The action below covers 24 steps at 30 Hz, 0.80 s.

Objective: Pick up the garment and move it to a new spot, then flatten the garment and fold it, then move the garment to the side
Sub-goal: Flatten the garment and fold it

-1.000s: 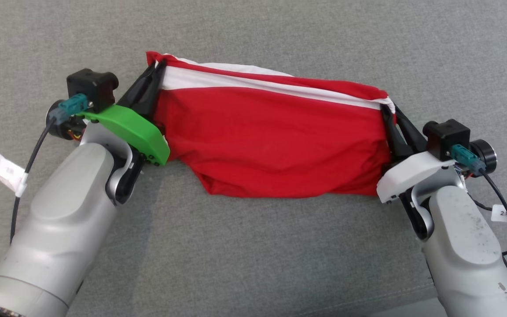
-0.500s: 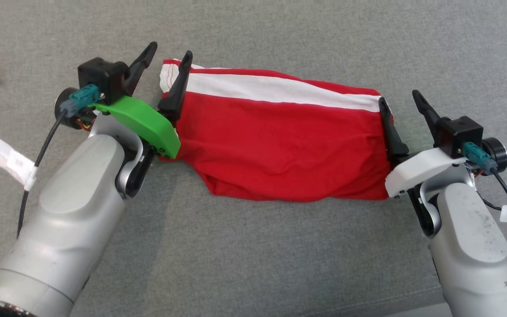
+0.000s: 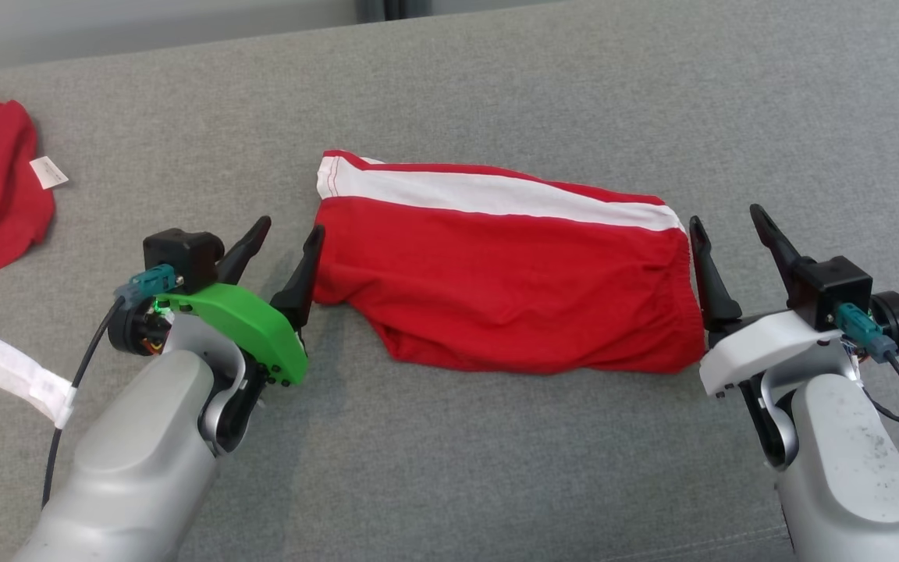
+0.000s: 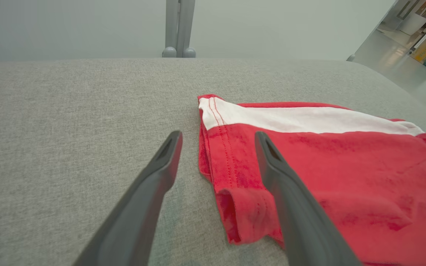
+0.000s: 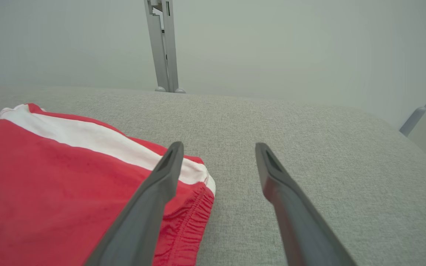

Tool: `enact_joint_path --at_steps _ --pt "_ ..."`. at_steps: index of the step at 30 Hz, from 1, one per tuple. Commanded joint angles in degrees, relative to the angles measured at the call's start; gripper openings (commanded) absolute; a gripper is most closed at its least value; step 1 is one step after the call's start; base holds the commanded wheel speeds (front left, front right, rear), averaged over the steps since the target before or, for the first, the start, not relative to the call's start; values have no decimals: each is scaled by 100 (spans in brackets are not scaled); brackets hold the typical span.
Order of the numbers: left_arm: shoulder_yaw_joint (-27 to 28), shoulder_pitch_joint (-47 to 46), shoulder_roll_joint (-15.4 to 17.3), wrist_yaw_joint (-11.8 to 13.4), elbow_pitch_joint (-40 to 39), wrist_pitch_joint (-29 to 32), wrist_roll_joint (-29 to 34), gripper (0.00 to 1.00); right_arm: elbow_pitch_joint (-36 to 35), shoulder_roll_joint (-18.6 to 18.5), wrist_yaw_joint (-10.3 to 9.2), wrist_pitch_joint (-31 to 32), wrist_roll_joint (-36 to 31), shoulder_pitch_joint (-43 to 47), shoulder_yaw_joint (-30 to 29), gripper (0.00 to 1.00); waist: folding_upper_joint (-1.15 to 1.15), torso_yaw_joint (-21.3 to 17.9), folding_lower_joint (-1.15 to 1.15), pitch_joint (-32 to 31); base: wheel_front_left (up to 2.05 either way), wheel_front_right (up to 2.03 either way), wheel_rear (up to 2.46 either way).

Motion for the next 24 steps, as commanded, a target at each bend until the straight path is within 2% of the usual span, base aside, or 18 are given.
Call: enact_joint_path --at_steps 1,14,24 --pt "1 78 9 12 48 102 -87 100 -82 -21 -8 48 -22 135 22 100 0 -53 0 -61 0 0 0" --pt "56 -284 -34 63 596 782 -450 100 -687 -19 -8 219 129 456 61 100 0 -545 0 233 0 0 0" --pt "-76 -539 -147 101 1075 1339 -525 100 -725 -22 -8 177 215 491 84 100 0 -740 0 386 0 0 0"
